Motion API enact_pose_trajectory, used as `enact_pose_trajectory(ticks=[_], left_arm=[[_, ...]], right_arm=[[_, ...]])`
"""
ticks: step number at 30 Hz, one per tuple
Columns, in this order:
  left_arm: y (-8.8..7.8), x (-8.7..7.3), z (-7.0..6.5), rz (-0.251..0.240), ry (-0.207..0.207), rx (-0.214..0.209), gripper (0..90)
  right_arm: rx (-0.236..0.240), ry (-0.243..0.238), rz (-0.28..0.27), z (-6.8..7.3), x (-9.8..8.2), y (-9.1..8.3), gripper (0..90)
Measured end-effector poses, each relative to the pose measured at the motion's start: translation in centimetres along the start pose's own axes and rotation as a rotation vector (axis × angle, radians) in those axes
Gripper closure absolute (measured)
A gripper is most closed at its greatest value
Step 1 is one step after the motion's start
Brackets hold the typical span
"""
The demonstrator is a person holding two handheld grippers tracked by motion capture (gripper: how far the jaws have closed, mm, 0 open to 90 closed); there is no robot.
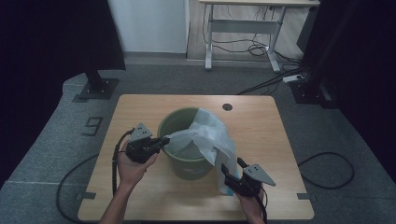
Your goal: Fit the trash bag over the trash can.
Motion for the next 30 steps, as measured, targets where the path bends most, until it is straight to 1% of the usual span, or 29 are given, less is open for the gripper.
enact_pose_trajectory(ticks=[1, 2, 3, 4, 6, 7, 8, 10, 11, 12, 15, 18, 19, 20, 21, 22, 23, 24, 25, 27, 28, 30], left_arm=[[0.0, 0.0, 0.0, 0.001, 0.001, 0.000, 89.8], [0.1, 0.0, 0.0, 0.003, 0.002, 0.001, 89.7], [0.1, 0.0, 0.0, 0.004, 0.003, 0.001, 89.7], [0.2, 0.0, 0.0, 0.005, 0.004, 0.001, 89.7], [0.4, 0.1, 0.0, 0.010, 0.006, 0.003, 89.7], [0.5, 0.1, 0.1, 0.010, 0.004, 0.004, 89.7], [0.7, 0.2, 0.1, 0.012, 0.003, 0.005, 89.7], [0.9, 0.3, 0.3, 0.014, 0.001, 0.008, 89.6], [1.0, 0.4, 0.4, 0.014, -0.002, 0.010, 89.5], [1.1, 0.4, 0.5, 0.014, -0.002, 0.013, 89.5], [1.2, 0.6, 0.9, 0.012, -0.013, 0.020, 89.1], [1.1, 0.7, 1.2, 0.008, -0.034, 0.019, 86.5], [0.9, 0.8, 1.2, 0.002, -0.040, 0.010, 84.0], [0.7, 0.9, 1.2, 0.001, -0.043, -0.002, 78.9], [0.5, 1.0, 1.0, -0.003, -0.045, -0.015, 63.5], [0.3, 1.0, 0.7, -0.011, -0.046, -0.038, 63.5], [-0.1, 1.1, 0.3, -0.013, -0.044, -0.066, 54.2], [-0.4, 1.1, -0.1, -0.016, -0.039, -0.086, 54.2], [-0.8, 1.1, -0.4, -0.024, -0.031, -0.090, 50.1], [-1.5, 1.1, -0.7, -0.039, -0.013, -0.080, 42.1], [-1.8, 1.1, -0.8, -0.046, -0.013, -0.079, 39.1], [-2.4, 1.2, -1.0, -0.058, -0.018, -0.092, 34.6]], right_arm=[[-0.013, -0.016, -0.006, -0.1, -0.2, 0.0, 50.0], [-0.016, -0.021, -0.012, -0.3, -0.4, 0.1, 60.8], [-0.009, -0.019, -0.013, -0.4, -0.5, 0.2, 69.2], [-0.015, -0.014, -0.015, -0.8, -0.4, 0.2, 77.3], [-0.038, -0.013, -0.028, -1.8, 0.2, 0.1, 86.9], [-0.060, -0.008, -0.056, -2.9, 1.6, -0.2, 88.4], [-0.060, -0.008, -0.056, -2.9, 1.6, -0.2, 88.4], [-0.078, -0.023, -0.095, -3.9, 3.8, -0.8, 88.5], [-0.095, -0.054, -0.139, -4.5, 6.5, -1.5, 88.5], [-0.095, -0.054, -0.139, -4.5, 6.5, -1.5, 88.5], [-0.104, -0.101, -0.200, -4.9, 10.6, -2.4, 88.5], [-0.094, -0.142, -0.250, -4.5, 14.0, -3.0, 88.6], [-0.087, -0.156, -0.262, -4.1, 14.9, -3.2, 88.5], [-0.080, -0.175, -0.272, -3.7, 15.7, -3.3, 88.6], [-0.074, -0.210, -0.284, -2.9, 16.7, -3.5, 88.6], [-0.074, -0.210, -0.284, -2.9, 16.7, -3.5, 88.6], [-0.070, -0.240, -0.284, -2.3, 17.0, -3.4, 88.5], [-0.070, -0.240, -0.284, -2.3, 17.0, -3.4, 88.5], [-0.070, -0.254, -0.281, -2.0, 17.0, -3.3, 88.5], [-0.070, -0.269, -0.265, -1.7, 16.8, -3.0, 88.5], [-0.070, -0.269, -0.258, -1.7, 16.6, -2.8, 88.5], [-0.072, -0.261, -0.238, -1.9, 16.1, -2.5, 88.5]])
Point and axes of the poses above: each handheld gripper's, and its own axes: y roughly forward along the jaws, x roughly out of its top, z roughly to its left, the point moved 9 cm from there along y, roughly forward along the jaws, and after that the axes turned 12 degrees about -y, right-handed, at the moved point
